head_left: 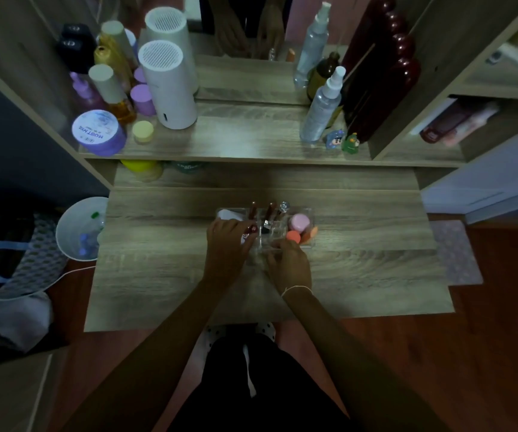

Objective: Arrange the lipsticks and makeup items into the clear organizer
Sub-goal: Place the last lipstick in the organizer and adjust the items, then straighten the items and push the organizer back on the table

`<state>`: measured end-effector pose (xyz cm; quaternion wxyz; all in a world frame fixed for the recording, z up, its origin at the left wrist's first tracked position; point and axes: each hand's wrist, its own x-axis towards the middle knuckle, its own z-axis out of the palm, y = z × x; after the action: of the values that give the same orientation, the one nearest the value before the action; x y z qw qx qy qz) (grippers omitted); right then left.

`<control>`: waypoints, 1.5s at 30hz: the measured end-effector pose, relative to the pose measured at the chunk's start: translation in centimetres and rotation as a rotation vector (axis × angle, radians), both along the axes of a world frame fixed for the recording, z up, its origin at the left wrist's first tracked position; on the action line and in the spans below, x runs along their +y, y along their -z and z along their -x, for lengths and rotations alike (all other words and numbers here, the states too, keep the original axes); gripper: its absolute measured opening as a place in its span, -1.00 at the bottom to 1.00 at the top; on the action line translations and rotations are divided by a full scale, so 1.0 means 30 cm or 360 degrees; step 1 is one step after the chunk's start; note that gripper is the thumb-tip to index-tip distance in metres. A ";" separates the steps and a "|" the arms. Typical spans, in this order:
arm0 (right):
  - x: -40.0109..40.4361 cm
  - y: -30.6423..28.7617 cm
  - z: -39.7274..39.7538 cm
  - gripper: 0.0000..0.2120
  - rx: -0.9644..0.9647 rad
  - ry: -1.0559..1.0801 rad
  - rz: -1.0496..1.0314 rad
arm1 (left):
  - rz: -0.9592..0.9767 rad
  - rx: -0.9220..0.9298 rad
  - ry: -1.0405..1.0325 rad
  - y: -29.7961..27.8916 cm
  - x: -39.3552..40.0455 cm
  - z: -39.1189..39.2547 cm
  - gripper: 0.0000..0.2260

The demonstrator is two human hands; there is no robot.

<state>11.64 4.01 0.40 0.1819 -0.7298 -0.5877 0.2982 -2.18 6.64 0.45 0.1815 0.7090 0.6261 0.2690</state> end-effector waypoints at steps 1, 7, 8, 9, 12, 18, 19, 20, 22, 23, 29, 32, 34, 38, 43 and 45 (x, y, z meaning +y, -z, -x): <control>0.002 0.001 -0.002 -0.78 0.0005 0.0014 0.0002 | -0.0006 -0.0031 -0.0013 0.000 0.004 -0.005 -0.86; 0.020 -0.009 0.004 -0.79 0.0047 0.0085 -0.0078 | -0.0022 -0.0055 -0.0051 0.002 0.032 -0.024 -0.86; 0.025 -0.012 0.008 -0.79 0.0035 0.0095 -0.0105 | -0.0017 -0.0044 -0.0060 0.006 0.037 -0.023 -0.86; 0.030 -0.017 0.012 -0.79 0.0012 0.0102 -0.0131 | -0.0011 -0.0035 -0.0072 0.009 0.041 -0.023 -0.87; 0.048 -0.028 0.027 -0.77 -0.0028 0.0119 -0.0168 | 0.0006 -0.0030 -0.0088 0.019 0.044 -0.017 -0.86; 0.076 -0.041 0.051 -0.75 -0.0167 0.0226 -0.0183 | 0.0012 -0.0010 -0.0057 0.030 0.044 -0.009 -0.83; 0.078 -0.043 0.054 -0.74 -0.0187 0.0228 -0.0191 | 0.0014 -0.0007 -0.0055 0.029 0.044 -0.009 -0.83; 0.081 -0.044 0.055 -0.73 -0.0202 0.0227 -0.0190 | 0.0012 -0.0006 -0.0054 0.027 0.042 -0.010 -0.83; 0.088 -0.047 0.057 -0.72 -0.0222 0.0214 -0.0154 | 0.0003 -0.0011 -0.0052 0.022 0.041 -0.010 -0.83; 0.091 -0.049 0.057 -0.71 -0.0241 0.0199 -0.0135 | -0.0003 -0.0015 -0.0054 0.018 0.042 -0.009 -0.83; 0.100 -0.059 0.057 -0.72 -0.0354 0.0091 -0.0100 | -0.0005 0.0024 -0.0042 0.011 0.050 0.000 -0.85; 0.109 -0.069 0.056 -0.73 -0.0361 0.0025 -0.0105 | -0.0010 0.0026 -0.0026 0.012 0.051 0.002 -0.86; 0.111 -0.071 0.053 -0.74 -0.0391 -0.0012 -0.0118 | -0.0013 0.0028 -0.0020 0.013 0.054 0.004 -0.86; 0.105 -0.069 0.049 -0.74 -0.0403 -0.0042 -0.0125 | -0.0030 0.0017 -0.0020 0.014 0.060 0.006 -0.86; 0.107 -0.065 0.047 -0.72 -0.0389 -0.0037 -0.0101 | -0.0026 0.0020 -0.0010 0.014 0.060 0.005 -0.84; 0.103 -0.066 0.047 -0.70 -0.0355 -0.0038 -0.0096 | -0.0019 0.0015 -0.0001 0.016 0.058 0.005 -0.82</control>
<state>10.21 7.11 2.38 0.1338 -0.7455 -0.6217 0.1995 -2.31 8.38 -0.03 0.1743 0.7111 0.6256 0.2694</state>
